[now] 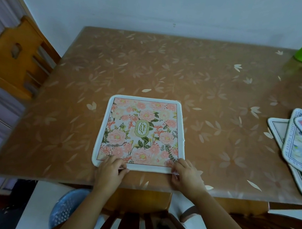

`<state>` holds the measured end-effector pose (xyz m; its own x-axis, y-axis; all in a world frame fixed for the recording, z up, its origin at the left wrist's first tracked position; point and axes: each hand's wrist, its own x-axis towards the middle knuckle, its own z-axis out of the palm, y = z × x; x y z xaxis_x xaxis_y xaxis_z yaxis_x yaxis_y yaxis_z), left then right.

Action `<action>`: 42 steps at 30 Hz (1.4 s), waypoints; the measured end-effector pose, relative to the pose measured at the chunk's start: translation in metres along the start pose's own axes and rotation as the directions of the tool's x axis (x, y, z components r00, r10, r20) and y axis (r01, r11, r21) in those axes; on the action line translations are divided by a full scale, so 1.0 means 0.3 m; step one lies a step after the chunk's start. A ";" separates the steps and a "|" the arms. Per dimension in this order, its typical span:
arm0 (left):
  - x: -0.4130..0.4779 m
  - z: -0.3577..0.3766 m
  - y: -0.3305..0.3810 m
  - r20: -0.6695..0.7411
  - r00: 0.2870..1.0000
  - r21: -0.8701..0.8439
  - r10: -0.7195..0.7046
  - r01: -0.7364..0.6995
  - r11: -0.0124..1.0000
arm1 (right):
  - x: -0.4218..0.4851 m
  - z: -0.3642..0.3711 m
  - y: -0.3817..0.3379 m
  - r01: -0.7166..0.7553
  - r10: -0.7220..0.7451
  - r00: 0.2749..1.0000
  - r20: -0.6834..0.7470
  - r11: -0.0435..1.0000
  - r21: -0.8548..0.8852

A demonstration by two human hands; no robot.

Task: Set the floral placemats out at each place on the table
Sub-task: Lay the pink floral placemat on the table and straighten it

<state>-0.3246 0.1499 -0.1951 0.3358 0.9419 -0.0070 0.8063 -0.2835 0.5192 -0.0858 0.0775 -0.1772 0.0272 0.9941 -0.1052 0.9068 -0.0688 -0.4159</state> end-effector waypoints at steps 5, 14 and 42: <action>0.002 0.006 -0.011 -0.004 1.000 -0.024 -0.017 0.017 1.000 | -0.005 0.006 0.000 0.009 -0.009 1.000 -0.023 1.000 0.000; 0.004 0.049 -0.034 -0.016 1.000 0.136 0.008 -0.006 0.991 | 0.020 0.047 -0.022 0.071 -0.071 0.997 -0.009 0.997 0.003; 0.569 0.117 -0.046 0.147 0.988 0.367 0.056 -0.107 0.924 | 0.637 0.052 0.043 0.230 -0.204 0.971 0.127 0.944 -0.237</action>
<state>-0.2612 0.3084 -0.2336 0.4485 0.8878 -0.1028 0.8878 -0.4292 0.1664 -0.0754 0.2652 -0.2168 -0.2122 0.9683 -0.1316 0.9620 0.1833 -0.2025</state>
